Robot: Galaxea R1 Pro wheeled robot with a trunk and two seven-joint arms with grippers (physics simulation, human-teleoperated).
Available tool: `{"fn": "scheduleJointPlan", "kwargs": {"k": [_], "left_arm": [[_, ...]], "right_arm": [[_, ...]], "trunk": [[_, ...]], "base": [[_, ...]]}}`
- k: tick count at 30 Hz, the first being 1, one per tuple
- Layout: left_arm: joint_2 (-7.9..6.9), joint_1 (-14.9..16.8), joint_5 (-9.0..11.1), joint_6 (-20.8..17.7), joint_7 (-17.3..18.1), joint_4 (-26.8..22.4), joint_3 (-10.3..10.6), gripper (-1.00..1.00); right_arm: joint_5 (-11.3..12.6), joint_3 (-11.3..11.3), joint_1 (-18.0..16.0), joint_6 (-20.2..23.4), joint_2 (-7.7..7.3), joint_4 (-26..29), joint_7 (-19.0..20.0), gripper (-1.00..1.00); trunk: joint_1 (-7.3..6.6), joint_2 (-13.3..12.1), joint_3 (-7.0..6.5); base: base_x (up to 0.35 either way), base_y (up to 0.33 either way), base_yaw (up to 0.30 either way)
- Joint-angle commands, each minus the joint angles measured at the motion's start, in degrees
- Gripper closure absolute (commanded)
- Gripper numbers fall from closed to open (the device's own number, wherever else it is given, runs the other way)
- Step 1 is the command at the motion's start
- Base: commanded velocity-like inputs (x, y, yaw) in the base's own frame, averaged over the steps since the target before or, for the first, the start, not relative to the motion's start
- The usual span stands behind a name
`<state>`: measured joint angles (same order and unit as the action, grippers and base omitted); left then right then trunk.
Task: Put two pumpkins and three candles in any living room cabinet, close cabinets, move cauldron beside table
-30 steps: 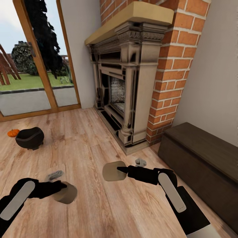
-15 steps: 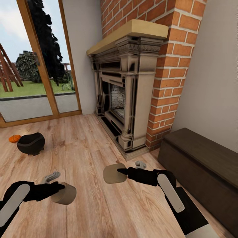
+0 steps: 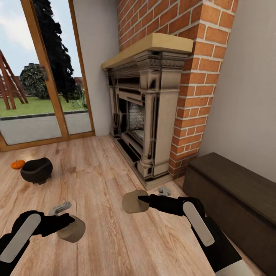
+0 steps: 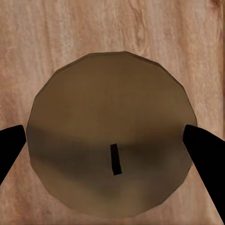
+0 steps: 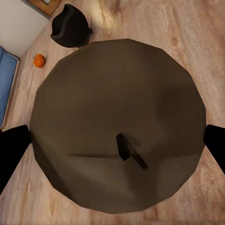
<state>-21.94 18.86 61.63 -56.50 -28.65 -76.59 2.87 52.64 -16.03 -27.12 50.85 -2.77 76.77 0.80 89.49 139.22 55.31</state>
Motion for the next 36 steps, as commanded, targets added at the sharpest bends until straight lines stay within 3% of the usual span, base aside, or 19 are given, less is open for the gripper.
{"fn": "scheduleJointPlan", "kwargs": {"k": [1, 10, 36], "left_arm": [[-0.04, 0.03, 0.52, -0.03, -0.61, -0.05, 0.11, 1.0], [0.14, 0.03, 0.3, -0.01, -0.69, -0.07, 0.13, 1.0], [0.58, 0.03, 0.16, -0.01, -0.77, -0.05, 0.54, 1.0]], "right_arm": [[-0.11, -0.05, -0.02, 0.15, -0.04, 0.04, 0.08, 1.0], [-0.08, 0.04, -0.04, 0.26, 0.0, 0.03, 0.06, 1.0], [-0.25, -0.08, -0.02, 0.44, 0.14, -0.32, -0.01, 1.0]], "trunk": [[-0.24, -0.39, -0.12], [-2.21, -4.0, -1.74], [-7.92, -14.43, -6.41]], "base": [[0.0, 0.0, 0.0], [0.0, 0.0, 0.058], [0.0, 0.0, 0.286]]}}
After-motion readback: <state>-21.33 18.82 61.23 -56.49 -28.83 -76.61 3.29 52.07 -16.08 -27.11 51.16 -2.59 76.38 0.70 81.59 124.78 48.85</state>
